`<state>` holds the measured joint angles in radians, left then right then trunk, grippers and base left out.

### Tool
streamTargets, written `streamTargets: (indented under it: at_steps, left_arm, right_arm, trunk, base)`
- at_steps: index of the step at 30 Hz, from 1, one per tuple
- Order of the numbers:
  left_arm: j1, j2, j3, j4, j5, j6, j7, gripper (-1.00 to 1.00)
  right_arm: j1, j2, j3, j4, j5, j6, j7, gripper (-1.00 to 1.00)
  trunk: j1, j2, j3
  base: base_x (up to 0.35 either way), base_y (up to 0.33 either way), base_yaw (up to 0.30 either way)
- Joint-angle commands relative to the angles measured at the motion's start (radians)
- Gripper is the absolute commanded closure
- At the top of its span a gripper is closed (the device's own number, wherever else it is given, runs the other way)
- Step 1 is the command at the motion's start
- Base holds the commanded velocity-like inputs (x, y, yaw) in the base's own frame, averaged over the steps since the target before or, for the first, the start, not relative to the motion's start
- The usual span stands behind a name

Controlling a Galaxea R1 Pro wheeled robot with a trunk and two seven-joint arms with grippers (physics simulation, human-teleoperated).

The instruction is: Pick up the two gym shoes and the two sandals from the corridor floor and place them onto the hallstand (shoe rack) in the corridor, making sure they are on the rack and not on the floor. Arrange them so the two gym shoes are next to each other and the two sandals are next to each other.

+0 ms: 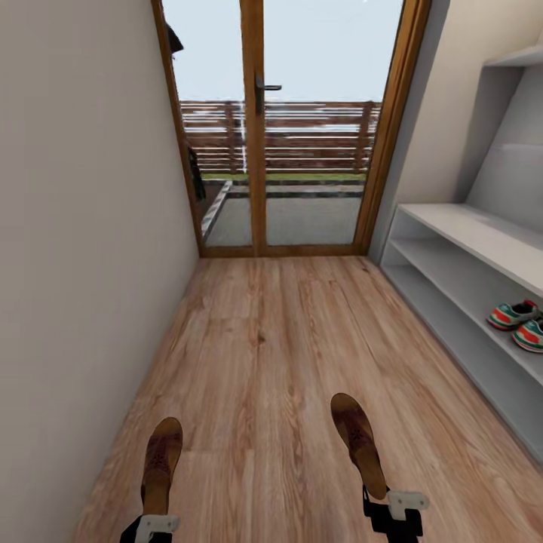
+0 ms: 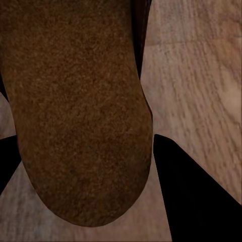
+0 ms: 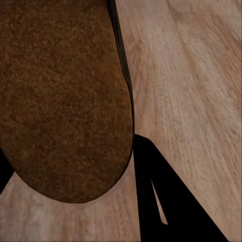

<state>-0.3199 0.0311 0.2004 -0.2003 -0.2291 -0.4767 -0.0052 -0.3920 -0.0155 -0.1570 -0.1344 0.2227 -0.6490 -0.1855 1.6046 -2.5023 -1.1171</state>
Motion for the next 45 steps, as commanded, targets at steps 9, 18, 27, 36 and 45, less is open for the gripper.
streamTargets:
  at_steps: [9,18,27,36,45]
  left_arm:
    - [-0.001,0.0,0.008,0.001,-0.013,-0.003,0.001,1.0]
    - [-0.001,0.0,0.008,0.001,-0.013,-0.003,0.001,1.0]
    - [-0.001,0.0,0.008,0.001,-0.015,-0.003,0.002,1.0]
    - [-0.001,0.0,0.008,0.001,-0.015,-0.003,0.002,1.0]
    - [-0.001,0.0,0.008,0.001,-0.015,-0.003,0.002,1.0]
  right_arm:
    - [-0.001,0.0,-0.006,0.001,0.007,-0.003,-0.003,1.0]
    - [-0.001,0.0,-0.006,0.001,0.007,-0.003,-0.003,1.0]
    - [-0.001,0.0,-0.006,0.001,0.008,-0.003,-0.003,1.0]
    - [-0.001,0.0,-0.006,0.001,0.009,-0.003,-0.003,1.0]
    - [-0.001,0.0,-0.006,0.001,0.009,-0.003,-0.002,1.0]
  trunk:
    - [0.0,0.0,-0.001]
    - [0.0,0.0,-0.001]
    - [0.0,0.0,-0.001]
    - [0.0,0.0,-0.001]
    - [0.0,0.0,-0.001]
  base:
    - [0.337,0.126,0.0]
    - [0.337,0.097,0.0]
    - [0.337,0.009,0.0]
    - [0.338,-0.041,0.0]
    - [0.316,-0.121,0.0]
